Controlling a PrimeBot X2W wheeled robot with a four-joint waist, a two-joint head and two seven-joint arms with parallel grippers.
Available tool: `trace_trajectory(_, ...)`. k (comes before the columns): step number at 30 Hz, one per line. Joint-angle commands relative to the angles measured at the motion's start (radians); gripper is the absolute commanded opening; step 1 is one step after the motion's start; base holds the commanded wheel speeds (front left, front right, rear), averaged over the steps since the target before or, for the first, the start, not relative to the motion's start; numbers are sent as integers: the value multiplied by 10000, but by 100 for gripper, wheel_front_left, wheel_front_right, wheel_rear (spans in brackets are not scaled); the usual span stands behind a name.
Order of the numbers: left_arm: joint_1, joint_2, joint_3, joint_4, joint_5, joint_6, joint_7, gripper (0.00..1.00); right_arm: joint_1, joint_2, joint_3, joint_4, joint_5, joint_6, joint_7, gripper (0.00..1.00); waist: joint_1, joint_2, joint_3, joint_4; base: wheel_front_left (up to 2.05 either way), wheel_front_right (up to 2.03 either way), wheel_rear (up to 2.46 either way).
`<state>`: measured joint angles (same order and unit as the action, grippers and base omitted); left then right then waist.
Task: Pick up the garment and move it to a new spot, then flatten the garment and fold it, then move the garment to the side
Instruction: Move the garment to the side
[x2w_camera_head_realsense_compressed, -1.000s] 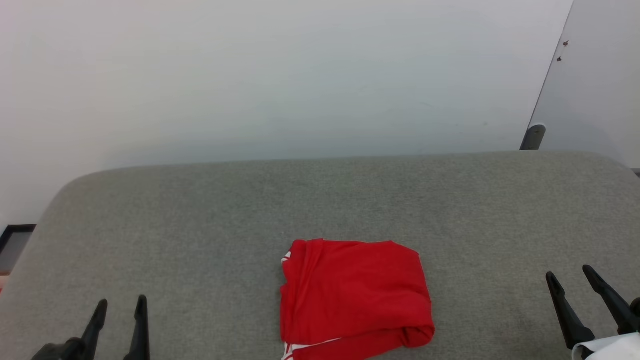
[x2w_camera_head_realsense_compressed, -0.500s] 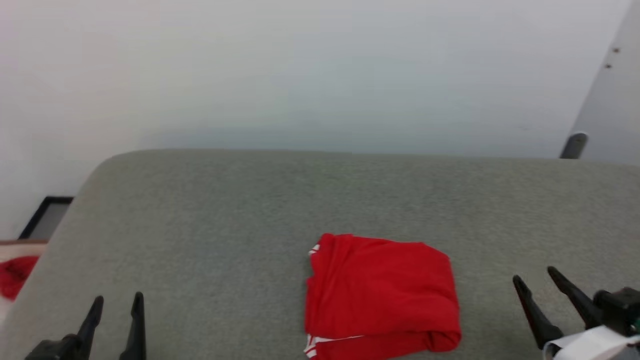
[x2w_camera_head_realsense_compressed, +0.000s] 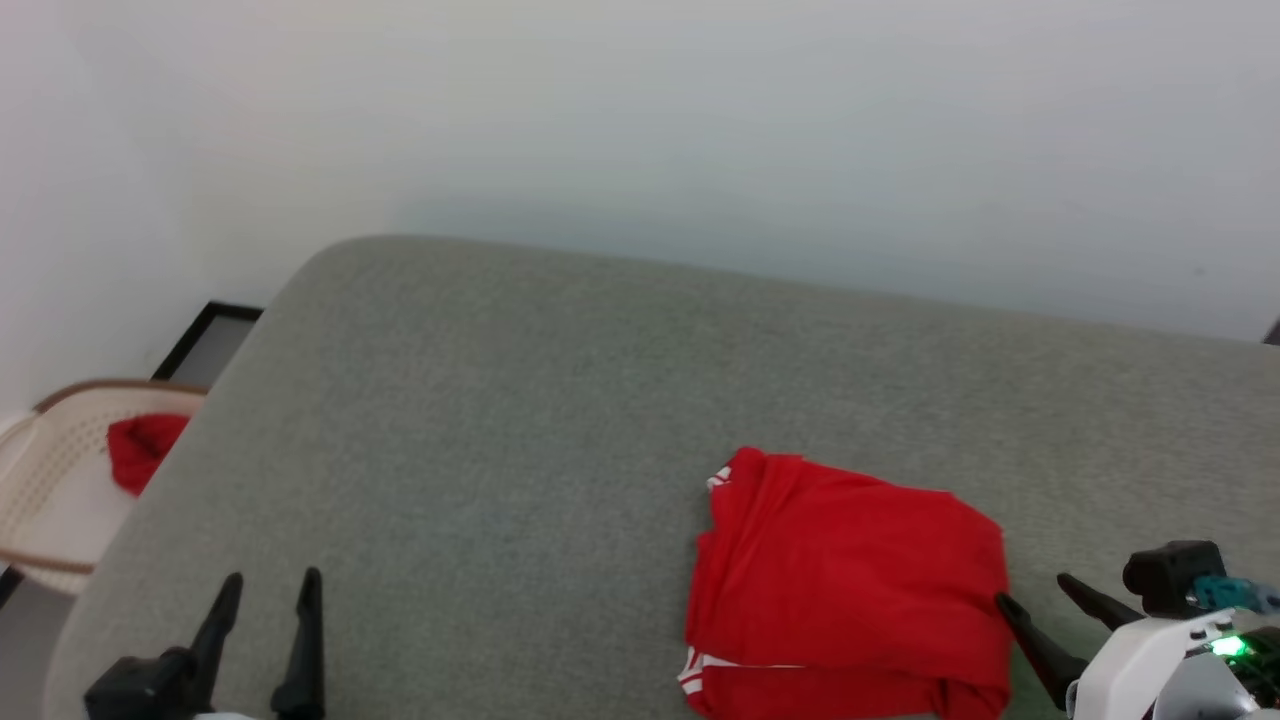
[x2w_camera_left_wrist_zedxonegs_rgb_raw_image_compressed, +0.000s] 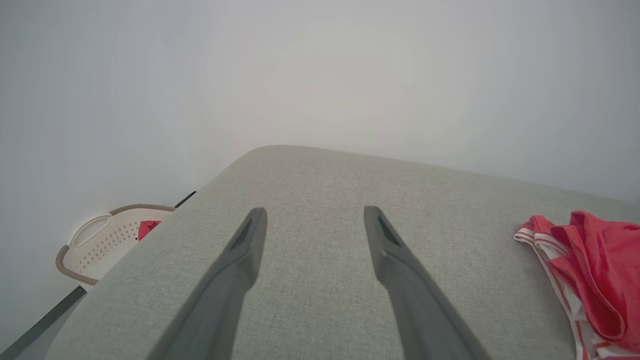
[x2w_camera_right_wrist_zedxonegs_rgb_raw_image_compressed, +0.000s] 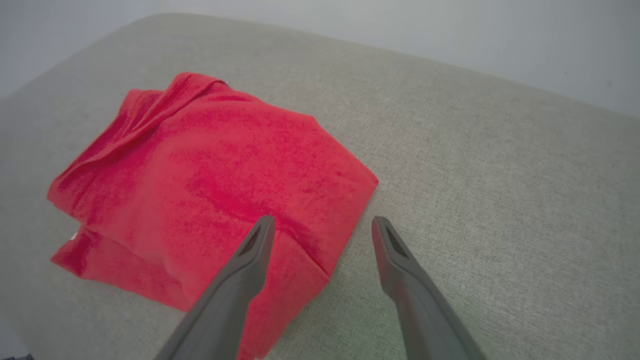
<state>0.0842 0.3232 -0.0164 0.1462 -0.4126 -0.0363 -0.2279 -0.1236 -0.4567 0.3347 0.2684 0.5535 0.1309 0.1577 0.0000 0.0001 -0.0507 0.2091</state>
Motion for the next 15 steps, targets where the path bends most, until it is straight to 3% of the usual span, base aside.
trace_trajectory(1,-132,-31,-34,1,8,-53,-9,100,-175,-27,-29,59,130,-5,261,100,0,-1,336,310,0,0,0)
trace_trajectory(8,-605,-302,-292,203,-36,-127,-132,100,-602,-129,-148,240,431,-5,2116,100,0,-1,1157,594,0,0,0)
trace_trajectory(15,-1133,-538,-429,487,-73,-235,-242,100,-1086,202,-356,680,684,-5,3440,100,0,-1,1888,746,0,0,0)
